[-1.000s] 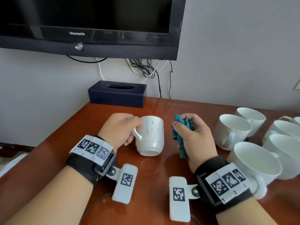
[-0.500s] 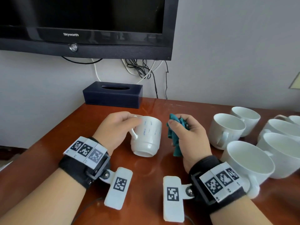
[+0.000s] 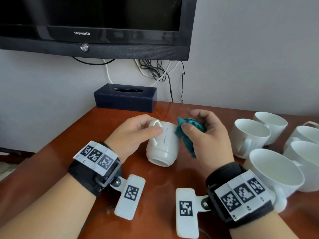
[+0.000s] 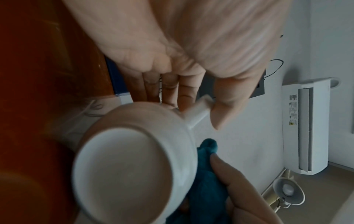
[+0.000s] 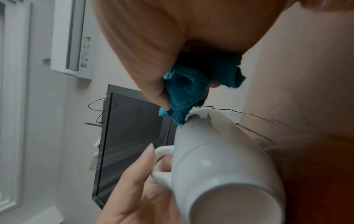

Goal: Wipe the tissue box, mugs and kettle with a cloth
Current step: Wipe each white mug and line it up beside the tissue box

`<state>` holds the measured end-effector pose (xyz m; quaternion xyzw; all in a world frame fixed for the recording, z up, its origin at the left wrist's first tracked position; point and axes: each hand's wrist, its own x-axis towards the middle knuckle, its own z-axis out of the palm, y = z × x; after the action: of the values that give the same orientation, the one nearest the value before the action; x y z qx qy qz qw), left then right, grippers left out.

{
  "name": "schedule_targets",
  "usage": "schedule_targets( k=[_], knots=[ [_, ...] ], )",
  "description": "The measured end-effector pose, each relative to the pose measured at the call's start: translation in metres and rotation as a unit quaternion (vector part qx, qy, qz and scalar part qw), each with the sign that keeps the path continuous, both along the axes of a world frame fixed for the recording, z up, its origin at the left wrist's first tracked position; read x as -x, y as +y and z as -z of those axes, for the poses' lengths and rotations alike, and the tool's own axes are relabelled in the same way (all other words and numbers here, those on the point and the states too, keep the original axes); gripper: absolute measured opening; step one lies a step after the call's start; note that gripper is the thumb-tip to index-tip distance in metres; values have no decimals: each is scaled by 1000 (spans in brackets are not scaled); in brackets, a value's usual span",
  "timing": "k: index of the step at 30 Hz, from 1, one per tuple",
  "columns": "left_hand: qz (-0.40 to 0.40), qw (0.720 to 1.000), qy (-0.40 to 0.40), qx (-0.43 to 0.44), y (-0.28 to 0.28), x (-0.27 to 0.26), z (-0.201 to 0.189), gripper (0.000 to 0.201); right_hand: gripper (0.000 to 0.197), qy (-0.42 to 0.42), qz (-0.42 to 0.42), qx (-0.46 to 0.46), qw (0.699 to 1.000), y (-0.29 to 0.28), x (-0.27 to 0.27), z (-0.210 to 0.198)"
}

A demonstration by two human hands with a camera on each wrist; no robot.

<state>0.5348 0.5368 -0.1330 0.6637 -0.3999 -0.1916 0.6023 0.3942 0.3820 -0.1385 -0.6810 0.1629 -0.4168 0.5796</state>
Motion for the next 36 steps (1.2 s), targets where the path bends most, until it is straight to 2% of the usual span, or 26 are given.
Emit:
schedule_targets(
  k=[7,11,13,20,27,32,36],
  knots=[
    [16,999,-39,-30,2,1,-1,32,21,18,-1,102,995,8,4,-13],
    [25,998,-46,-42,3,0,-4,48,27,55,17,166,984,11,3,-14],
    [37,997,-59,-40,5,-1,-4,55,23,80,16,188,979,13,2,-15],
    [43,997,-60,-35,9,-3,-6,50,24,117,-38,177,977,16,3,-14],
    [1,994,-94,-52,10,-8,-5,53,22,156,-104,144,972,14,11,-8],
    [-7,992,-107,-68,9,-12,-4,58,24,148,-95,128,976,15,12,-3],
    [20,991,-111,-70,9,-11,-4,64,22,110,-23,124,986,17,3,-5]
  ],
)
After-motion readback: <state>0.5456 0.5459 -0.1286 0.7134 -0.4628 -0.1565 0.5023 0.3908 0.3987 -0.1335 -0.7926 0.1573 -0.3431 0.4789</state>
